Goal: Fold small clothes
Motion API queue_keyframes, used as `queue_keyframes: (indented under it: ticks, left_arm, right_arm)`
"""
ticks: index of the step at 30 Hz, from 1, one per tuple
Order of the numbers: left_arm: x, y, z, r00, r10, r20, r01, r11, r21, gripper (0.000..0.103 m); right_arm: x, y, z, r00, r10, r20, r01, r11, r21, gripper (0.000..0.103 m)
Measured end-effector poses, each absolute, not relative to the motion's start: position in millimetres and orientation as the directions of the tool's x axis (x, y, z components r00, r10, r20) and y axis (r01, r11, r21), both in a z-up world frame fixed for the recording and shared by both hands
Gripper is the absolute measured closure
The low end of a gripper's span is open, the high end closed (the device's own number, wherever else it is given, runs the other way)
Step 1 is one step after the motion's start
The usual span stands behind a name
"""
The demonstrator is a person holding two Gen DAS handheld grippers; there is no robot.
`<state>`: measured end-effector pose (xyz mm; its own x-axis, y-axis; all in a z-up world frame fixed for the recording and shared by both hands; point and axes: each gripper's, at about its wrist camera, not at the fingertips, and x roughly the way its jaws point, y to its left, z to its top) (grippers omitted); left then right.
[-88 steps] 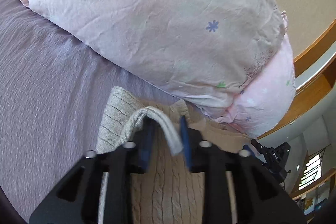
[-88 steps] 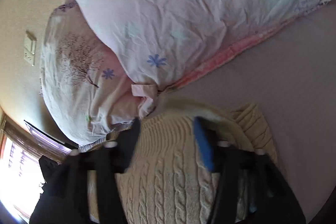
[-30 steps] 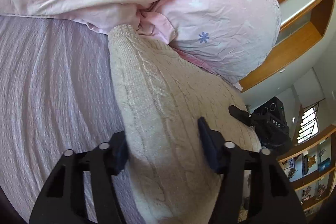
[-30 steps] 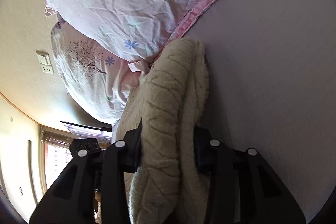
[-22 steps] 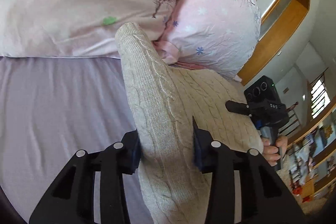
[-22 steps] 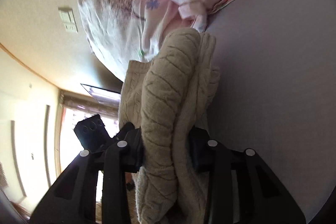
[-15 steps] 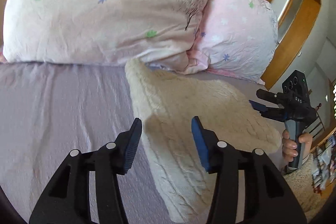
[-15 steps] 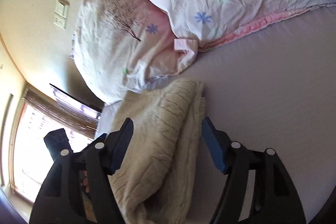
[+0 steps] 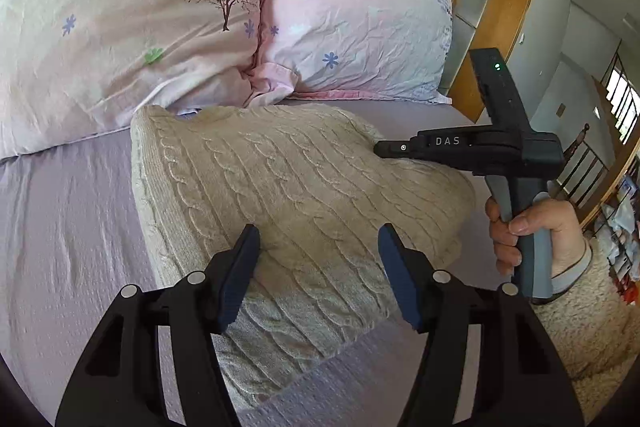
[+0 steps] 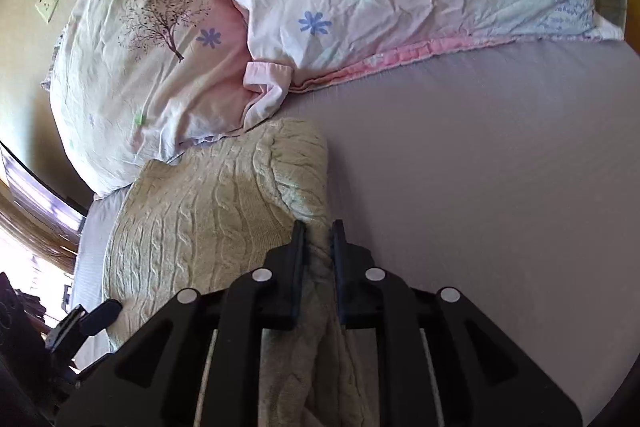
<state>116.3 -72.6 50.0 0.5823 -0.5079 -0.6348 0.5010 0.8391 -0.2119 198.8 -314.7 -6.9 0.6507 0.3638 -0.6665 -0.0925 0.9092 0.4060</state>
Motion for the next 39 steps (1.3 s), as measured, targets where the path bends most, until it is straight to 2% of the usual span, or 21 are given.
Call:
queue_keyframes:
  ticks: [2, 3, 4, 5, 6, 9, 13, 16, 21, 27, 29, 39]
  left_arm:
    - [105, -67, 56, 0.603, -0.508, -0.615, 0.483, 0.846, -0.225, 0.038]
    - [100, -62, 59, 0.614, -0.506, -0.606, 0.472, 0.851, -0.232, 0.033]
    - [92, -55, 61, 0.631, -0.487, -0.604, 0.447, 0.864, -0.229, 0.026]
    - [82, -48, 64, 0.654, -0.451, -0.608, 0.414, 0.886, -0.211, 0.009]
    - [72, -42, 65, 0.691, -0.391, -0.608, 0.362, 0.915, -0.177, 0.001]
    - [47, -27, 60, 0.759, -0.222, -0.613, 0.219, 0.972, -0.080, 0.001]
    - [44, -17, 41, 0.710, -0.115, -0.694, 0.106, 0.993, -0.056, 0.001]
    - [53, -19, 24, 0.659, -0.013, -0.752, 0.048, 0.999, 0.024, 0.001]
    - [53, -23, 17, 0.647, -0.019, -0.762, 0.045, 0.999, 0.013, 0.001]
    - [54, -33, 5, 0.599, -0.012, -0.801, 0.031, 0.999, 0.008, 0.001]
    - [52, -38, 5, 0.603, 0.017, -0.798, 0.029, 0.999, 0.043, 0.001]
    - [56, -38, 4, 0.593, 0.017, -0.805, 0.008, 1.000, 0.027, 0.001]
  right_arm:
    - [173, -316, 7, 0.693, 0.344, -0.634, -0.095, 0.915, 0.392, 0.075]
    - [154, -318, 15, 0.714, 0.325, -0.620, -0.101, 0.924, 0.368, 0.046]
    - [141, -321, 20, 0.725, 0.319, -0.610, -0.111, 0.929, 0.354, 0.008]
    - [127, -322, 23, 0.734, 0.336, -0.591, -0.138, 0.925, 0.355, 0.002]
    - [109, -323, 27, 0.730, 0.365, -0.578, -0.175, 0.917, 0.357, 0.002]
    - [68, -319, 22, 0.678, 0.367, -0.637, -0.214, 0.927, 0.306, 0.002]
    - [48, -291, -5, 0.644, 0.232, -0.729, -0.187, 0.972, 0.144, 0.002]
    - [55, -271, -28, 0.606, 0.169, -0.777, -0.170, 0.982, 0.081, 0.002]
    - [62, -251, -46, 0.605, 0.094, -0.790, -0.153, 0.988, 0.000, 0.002]
    - [60, -248, -47, 0.625, 0.084, -0.776, -0.131, 0.991, 0.002, 0.002]
    - [58, -248, -47, 0.631, 0.084, -0.771, -0.128, 0.992, 0.003, 0.002]
    - [61, -246, -47, 0.637, 0.089, -0.765, -0.139, 0.990, 0.000, 0.002]
